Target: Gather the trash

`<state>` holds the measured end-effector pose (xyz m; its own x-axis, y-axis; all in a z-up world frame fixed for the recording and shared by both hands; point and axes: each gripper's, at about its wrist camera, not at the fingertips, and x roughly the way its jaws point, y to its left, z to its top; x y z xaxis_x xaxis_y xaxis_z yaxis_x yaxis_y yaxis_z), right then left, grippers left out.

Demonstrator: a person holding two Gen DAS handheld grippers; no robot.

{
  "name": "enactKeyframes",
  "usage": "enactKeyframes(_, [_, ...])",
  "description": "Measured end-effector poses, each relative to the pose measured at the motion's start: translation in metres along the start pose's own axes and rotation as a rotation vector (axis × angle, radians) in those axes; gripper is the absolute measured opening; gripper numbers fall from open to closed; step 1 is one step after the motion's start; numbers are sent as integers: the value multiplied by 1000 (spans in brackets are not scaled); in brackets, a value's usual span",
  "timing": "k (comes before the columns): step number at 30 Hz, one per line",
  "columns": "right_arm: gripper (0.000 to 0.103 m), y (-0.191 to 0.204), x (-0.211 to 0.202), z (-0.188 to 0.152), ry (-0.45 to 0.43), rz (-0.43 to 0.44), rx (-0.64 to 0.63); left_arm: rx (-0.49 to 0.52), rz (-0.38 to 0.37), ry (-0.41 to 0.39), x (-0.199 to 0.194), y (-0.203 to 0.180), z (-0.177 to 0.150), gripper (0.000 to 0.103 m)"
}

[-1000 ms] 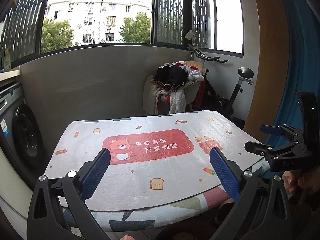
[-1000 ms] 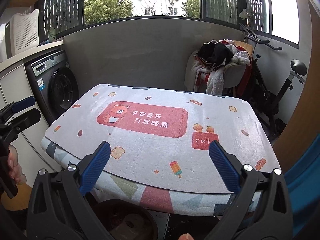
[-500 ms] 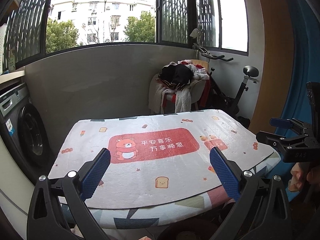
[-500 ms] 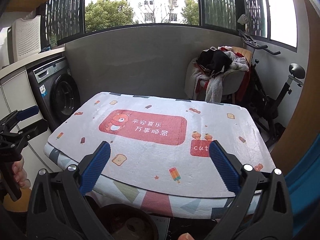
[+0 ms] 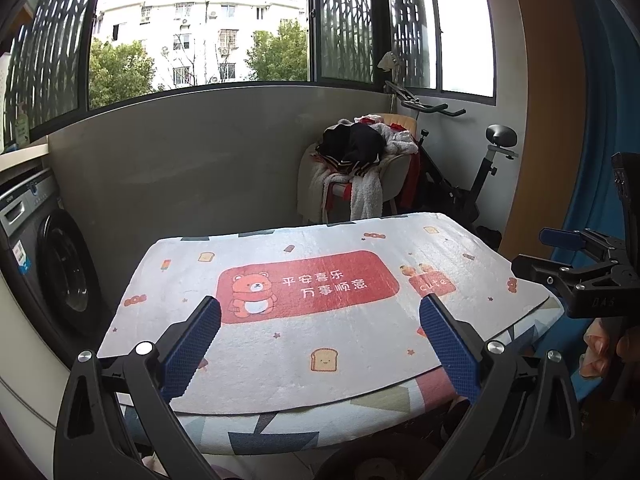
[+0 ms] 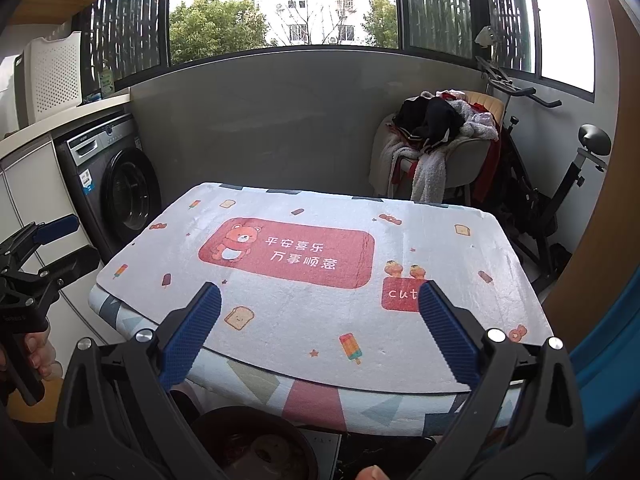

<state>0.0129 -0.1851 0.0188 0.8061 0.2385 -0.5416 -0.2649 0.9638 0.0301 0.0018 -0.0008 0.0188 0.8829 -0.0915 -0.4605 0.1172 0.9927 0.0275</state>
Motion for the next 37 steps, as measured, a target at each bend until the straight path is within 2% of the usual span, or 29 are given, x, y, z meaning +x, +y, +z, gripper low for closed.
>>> enactKeyframes(30, [97, 0, 2, -5, 6, 1, 1, -5, 2, 16, 5, 0, -5, 97])
enactKeyframes(37, [97, -3, 8, -13, 18, 8, 20, -3, 37, 18, 6, 2, -9, 97])
